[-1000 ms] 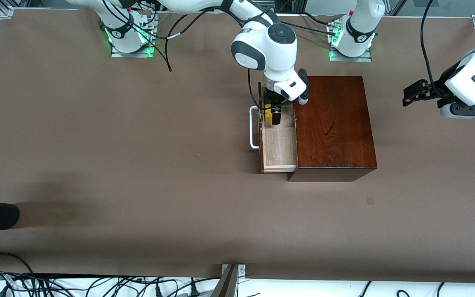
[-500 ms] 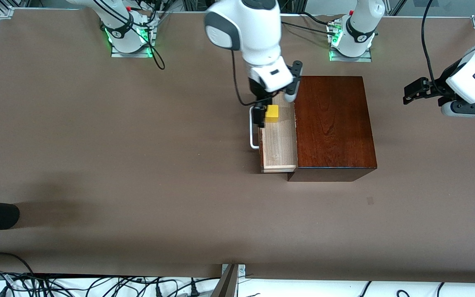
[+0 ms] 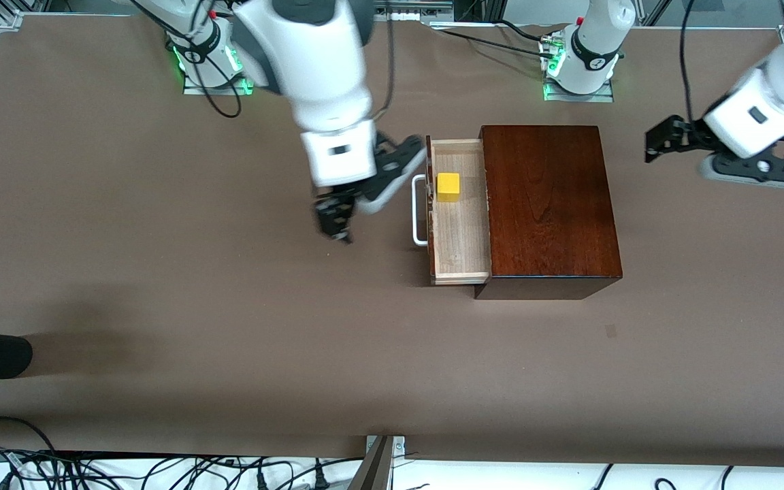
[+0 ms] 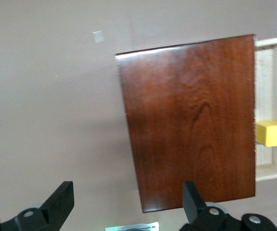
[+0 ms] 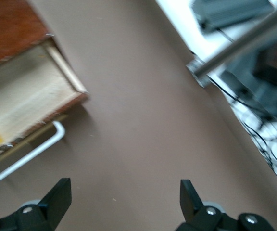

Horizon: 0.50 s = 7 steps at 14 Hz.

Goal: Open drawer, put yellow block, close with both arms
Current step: 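Open the right gripper to drop the cube and withdraw it, then return the right gripper to rest while the left gripper reaches the drawer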

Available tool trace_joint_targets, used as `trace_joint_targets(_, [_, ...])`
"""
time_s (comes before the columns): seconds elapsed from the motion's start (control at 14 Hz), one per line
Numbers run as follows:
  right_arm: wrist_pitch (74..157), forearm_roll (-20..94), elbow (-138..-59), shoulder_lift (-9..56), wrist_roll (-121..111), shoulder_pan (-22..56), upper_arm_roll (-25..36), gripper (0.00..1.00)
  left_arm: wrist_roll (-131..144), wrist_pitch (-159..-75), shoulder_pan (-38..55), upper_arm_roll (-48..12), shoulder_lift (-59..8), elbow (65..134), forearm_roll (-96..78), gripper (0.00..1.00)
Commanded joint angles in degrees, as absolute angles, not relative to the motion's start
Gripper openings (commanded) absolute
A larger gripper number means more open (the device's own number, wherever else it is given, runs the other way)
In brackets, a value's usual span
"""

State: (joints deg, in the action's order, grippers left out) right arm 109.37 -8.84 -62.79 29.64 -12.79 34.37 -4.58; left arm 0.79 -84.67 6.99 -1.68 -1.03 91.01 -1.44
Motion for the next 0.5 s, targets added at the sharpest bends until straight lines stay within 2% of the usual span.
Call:
trace_joint_targets(0.0, [107.67,-3.53,-71.42,21.9,-11.52,31.39,-1.68,1.0,-1.31,-81.75,7.47,-3.86,-1.67,88.95,-3.51,1.0])
trace_joint_targets(0.29, [105.21,-0.1,-83.82,10.92,-11.6,30.41,6.57,1.0,-10.18,-81.3,11.32,-5.44,-5.18,88.07,-11.15,1.0])
trace_joint_targets(0.43, [104.77,0.97,-88.75,6.7,-11.87,26.48,7.12,1.0,-10.9,-82.69,15.53,-5.71,-7.2,87.98,-12.65,1.0])
